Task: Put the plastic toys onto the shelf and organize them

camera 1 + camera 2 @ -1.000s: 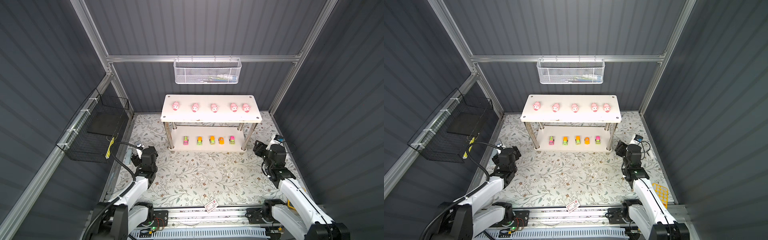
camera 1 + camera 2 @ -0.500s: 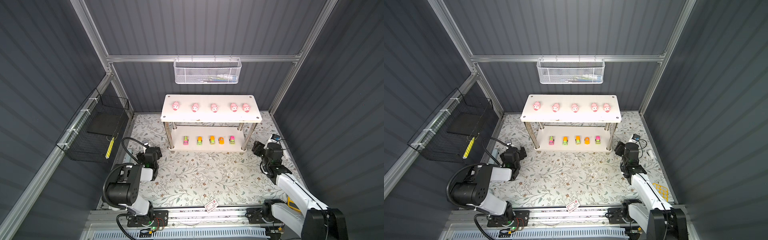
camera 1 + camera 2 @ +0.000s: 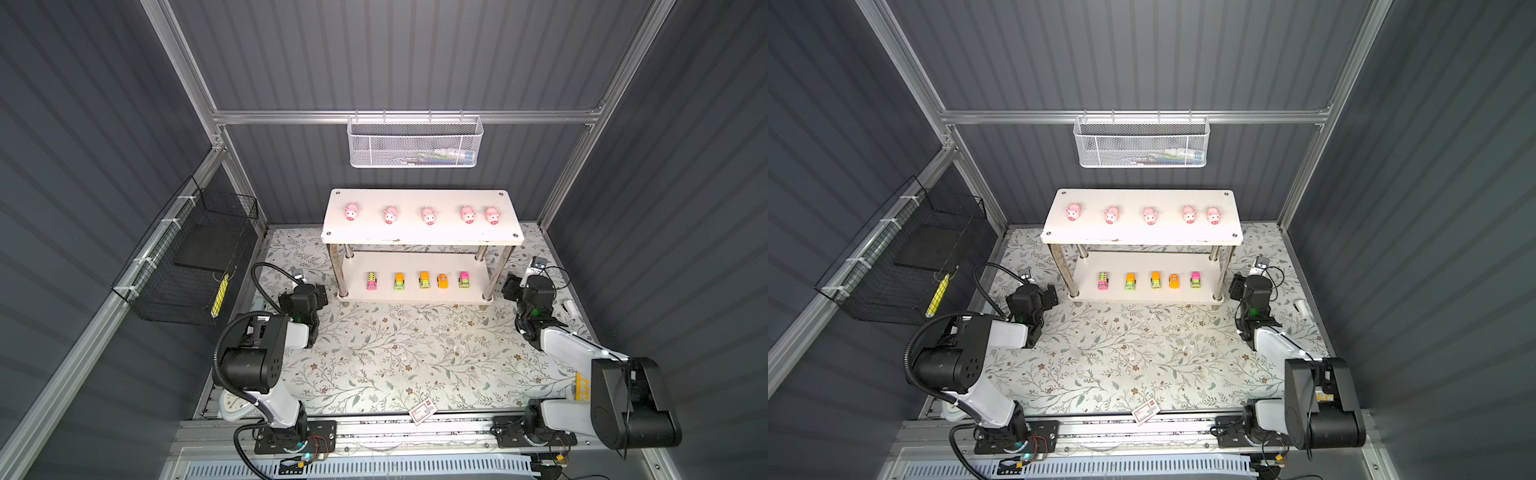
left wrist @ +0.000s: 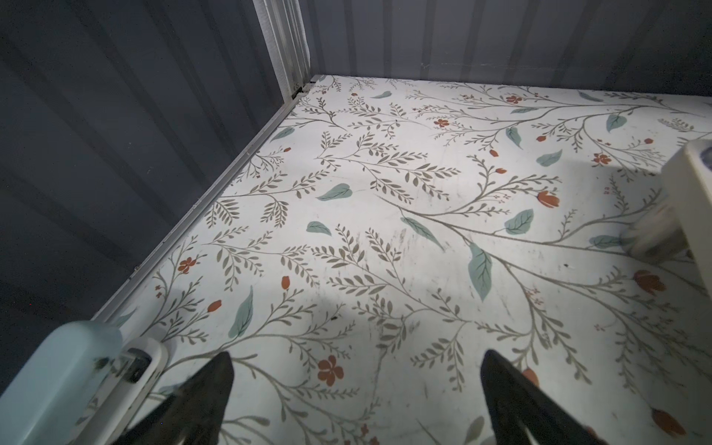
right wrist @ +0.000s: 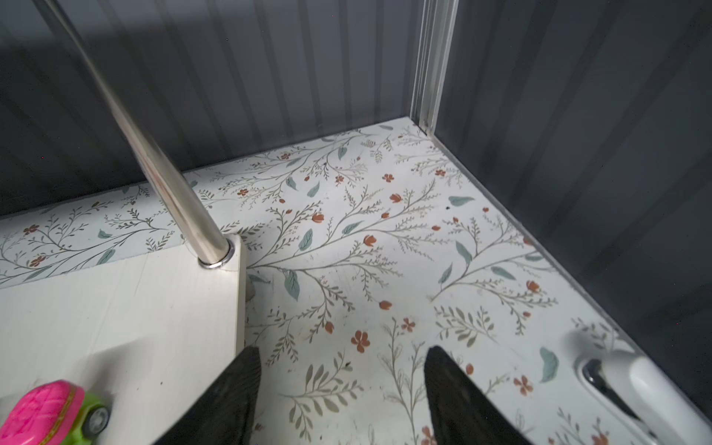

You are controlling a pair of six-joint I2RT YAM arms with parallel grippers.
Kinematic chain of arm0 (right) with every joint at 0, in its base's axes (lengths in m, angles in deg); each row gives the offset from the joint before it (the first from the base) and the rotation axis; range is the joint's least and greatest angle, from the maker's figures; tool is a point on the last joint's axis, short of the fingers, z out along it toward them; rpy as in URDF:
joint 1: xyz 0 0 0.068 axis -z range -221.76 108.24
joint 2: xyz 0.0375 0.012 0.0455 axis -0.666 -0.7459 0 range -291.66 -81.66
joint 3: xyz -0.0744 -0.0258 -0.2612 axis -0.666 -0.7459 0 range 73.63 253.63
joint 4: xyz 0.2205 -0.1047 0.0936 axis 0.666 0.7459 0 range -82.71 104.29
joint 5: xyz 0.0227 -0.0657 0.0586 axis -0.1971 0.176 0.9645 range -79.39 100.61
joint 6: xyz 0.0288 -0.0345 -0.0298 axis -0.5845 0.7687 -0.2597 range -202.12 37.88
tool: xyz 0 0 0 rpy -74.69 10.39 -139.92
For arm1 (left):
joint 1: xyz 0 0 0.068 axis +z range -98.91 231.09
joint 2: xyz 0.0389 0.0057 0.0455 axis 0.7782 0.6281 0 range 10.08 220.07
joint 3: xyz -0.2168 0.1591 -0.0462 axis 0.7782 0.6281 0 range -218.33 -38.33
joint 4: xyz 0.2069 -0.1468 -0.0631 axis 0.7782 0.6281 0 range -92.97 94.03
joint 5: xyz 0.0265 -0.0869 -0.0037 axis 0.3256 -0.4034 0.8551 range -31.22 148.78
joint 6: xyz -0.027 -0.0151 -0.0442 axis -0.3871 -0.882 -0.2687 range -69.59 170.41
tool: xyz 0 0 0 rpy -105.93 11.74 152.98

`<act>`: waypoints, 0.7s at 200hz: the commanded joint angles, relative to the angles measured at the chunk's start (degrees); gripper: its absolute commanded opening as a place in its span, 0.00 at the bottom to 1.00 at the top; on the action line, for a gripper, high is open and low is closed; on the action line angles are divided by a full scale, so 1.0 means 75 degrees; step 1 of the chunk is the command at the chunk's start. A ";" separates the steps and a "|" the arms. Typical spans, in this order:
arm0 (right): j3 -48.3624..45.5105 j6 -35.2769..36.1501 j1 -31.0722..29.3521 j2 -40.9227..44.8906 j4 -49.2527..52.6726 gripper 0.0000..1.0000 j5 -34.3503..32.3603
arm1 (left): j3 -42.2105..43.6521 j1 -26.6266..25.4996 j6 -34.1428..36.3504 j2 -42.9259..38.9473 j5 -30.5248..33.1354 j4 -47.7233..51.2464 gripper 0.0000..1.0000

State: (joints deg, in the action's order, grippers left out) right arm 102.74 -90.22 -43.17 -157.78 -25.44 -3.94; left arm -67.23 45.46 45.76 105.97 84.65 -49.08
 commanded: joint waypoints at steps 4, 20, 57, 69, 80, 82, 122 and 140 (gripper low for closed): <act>0.0326 0.0499 0.0081 -0.0077 -0.0412 0.68 0.0045 | -0.0001 0.0036 0.0158 0.0011 -0.0053 -0.0048 1.00; 0.0311 0.0519 0.0083 0.0069 -0.0076 0.68 0.0146 | 0.0372 0.0036 0.0180 0.0246 -0.0221 -0.0940 1.00; -0.0031 0.0662 0.0094 0.0317 0.0028 0.68 0.0033 | 0.0394 0.0024 0.0163 0.0184 -0.0233 -0.0773 1.00; -0.0080 0.0738 0.0094 0.0264 0.0012 0.68 0.0089 | 0.0486 0.0024 0.0355 0.0397 -0.0171 -0.1457 1.00; -0.0128 0.0752 0.0091 0.0182 -0.0045 0.69 0.0122 | 0.0420 0.0024 0.0201 0.0222 -0.0214 -0.0898 1.00; -0.0130 0.0752 0.0093 0.0145 -0.0060 0.69 0.0117 | 0.0406 0.0024 0.0198 0.0219 -0.0215 -0.0875 1.00; -0.0816 0.0857 0.0094 -0.0728 -0.1901 0.74 0.0255 | 0.0478 0.0024 0.0276 0.0324 -0.0196 -0.1263 1.00; -0.0892 0.0813 0.0091 -0.0610 -0.1870 0.76 0.0259 | 0.0479 0.0024 0.0245 0.0302 -0.0214 -0.1183 1.00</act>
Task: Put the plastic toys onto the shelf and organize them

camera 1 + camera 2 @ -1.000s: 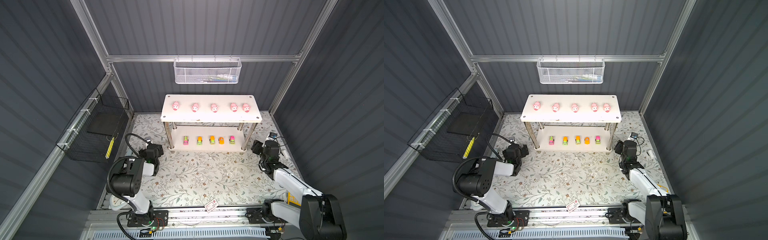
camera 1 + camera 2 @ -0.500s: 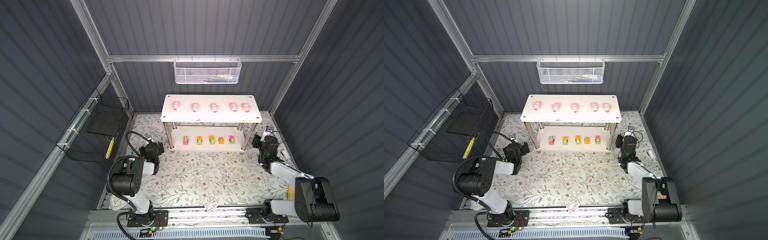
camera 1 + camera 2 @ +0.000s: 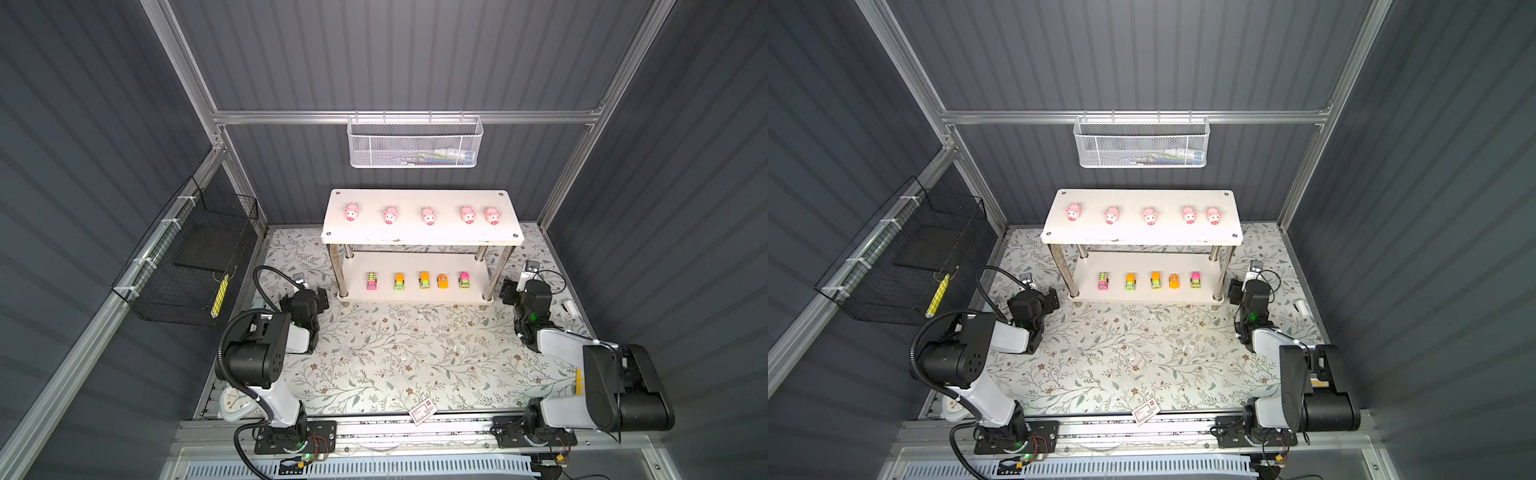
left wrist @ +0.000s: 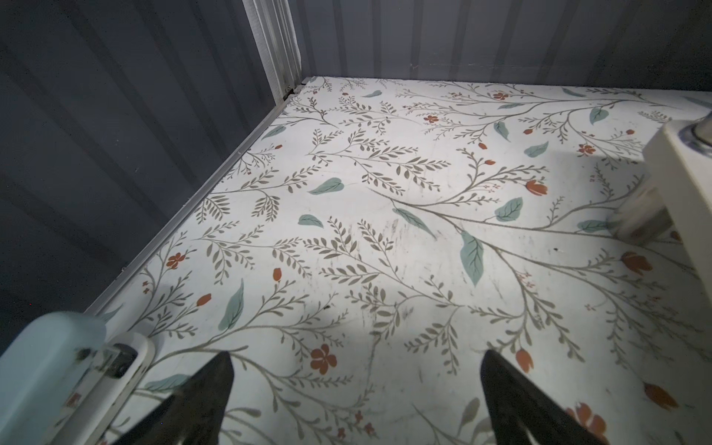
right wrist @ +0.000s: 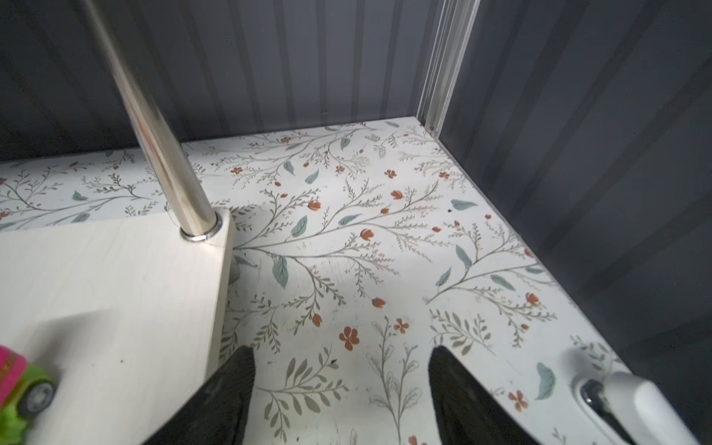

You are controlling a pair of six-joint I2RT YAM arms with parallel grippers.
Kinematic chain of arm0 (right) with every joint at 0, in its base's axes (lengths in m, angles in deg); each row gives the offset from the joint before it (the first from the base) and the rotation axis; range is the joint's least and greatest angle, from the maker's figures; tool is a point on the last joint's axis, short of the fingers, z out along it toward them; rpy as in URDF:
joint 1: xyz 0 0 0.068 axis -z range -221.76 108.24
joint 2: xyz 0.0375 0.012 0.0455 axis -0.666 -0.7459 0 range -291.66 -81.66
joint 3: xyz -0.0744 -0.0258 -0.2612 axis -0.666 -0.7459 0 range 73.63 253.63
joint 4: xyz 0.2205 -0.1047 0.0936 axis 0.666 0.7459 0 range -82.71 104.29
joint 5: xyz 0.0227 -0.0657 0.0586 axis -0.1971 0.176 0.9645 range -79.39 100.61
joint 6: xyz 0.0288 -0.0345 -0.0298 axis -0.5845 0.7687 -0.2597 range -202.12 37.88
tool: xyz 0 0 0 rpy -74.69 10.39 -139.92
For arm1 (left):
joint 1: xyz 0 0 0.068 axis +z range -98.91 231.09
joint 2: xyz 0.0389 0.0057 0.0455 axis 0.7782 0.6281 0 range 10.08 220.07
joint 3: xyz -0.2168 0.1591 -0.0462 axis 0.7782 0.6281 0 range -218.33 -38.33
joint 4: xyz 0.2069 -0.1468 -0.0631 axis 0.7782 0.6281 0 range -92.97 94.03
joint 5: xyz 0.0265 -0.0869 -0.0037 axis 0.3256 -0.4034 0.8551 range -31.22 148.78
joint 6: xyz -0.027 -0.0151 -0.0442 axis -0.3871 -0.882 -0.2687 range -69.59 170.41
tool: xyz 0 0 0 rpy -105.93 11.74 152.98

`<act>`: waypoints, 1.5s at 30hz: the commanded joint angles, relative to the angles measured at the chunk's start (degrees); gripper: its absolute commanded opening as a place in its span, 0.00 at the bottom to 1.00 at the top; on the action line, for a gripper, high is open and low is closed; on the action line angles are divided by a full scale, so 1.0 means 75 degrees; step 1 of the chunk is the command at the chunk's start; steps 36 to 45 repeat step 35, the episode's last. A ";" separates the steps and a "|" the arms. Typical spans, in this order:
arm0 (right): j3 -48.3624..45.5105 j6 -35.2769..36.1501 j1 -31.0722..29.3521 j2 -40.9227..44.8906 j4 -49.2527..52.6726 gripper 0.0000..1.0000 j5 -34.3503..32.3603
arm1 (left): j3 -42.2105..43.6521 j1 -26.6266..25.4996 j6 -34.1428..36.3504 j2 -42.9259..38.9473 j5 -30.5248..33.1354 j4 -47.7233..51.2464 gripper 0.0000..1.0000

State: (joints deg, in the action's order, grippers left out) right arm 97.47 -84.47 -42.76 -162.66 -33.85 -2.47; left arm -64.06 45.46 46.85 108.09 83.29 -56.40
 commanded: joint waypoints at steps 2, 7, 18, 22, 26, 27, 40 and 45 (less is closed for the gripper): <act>-0.0288 0.0078 0.0037 -0.0028 -0.1053 0.78 0.0062 | 0.0058 0.0024 0.0110 0.0021 -0.0019 -0.0245 1.00; -0.0732 -0.0182 0.0300 -0.0319 -0.2018 0.84 0.0435 | 0.0055 0.0024 0.0110 0.0021 -0.0028 -0.0230 1.00; -0.0794 -0.0204 0.0367 -0.0358 -0.2178 0.99 0.0505 | 0.0057 0.0024 0.0110 0.0019 -0.0026 -0.0231 1.00; -0.0812 -0.0207 0.0367 -0.0372 -0.2248 0.99 0.0507 | 0.0057 0.0024 0.0110 0.0025 -0.0034 -0.0229 1.00; -0.0811 -0.0212 0.0367 -0.0363 -0.2231 0.99 0.0508 | 0.0040 0.0024 0.0123 0.0038 -0.0026 -0.0207 1.00; -0.0801 -0.0208 0.0367 -0.0369 -0.2215 0.99 0.0511 | -0.0001 0.0024 0.0144 0.0047 -0.0017 -0.0156 1.00; -0.0811 -0.0208 0.0367 -0.0369 -0.2225 0.99 0.0502 | 0.0010 0.0024 0.0134 0.0044 -0.0056 -0.0178 1.00; -0.0811 -0.0208 0.0367 -0.0369 -0.2225 0.99 0.0502 | 0.0010 0.0024 0.0134 0.0044 -0.0056 -0.0178 1.00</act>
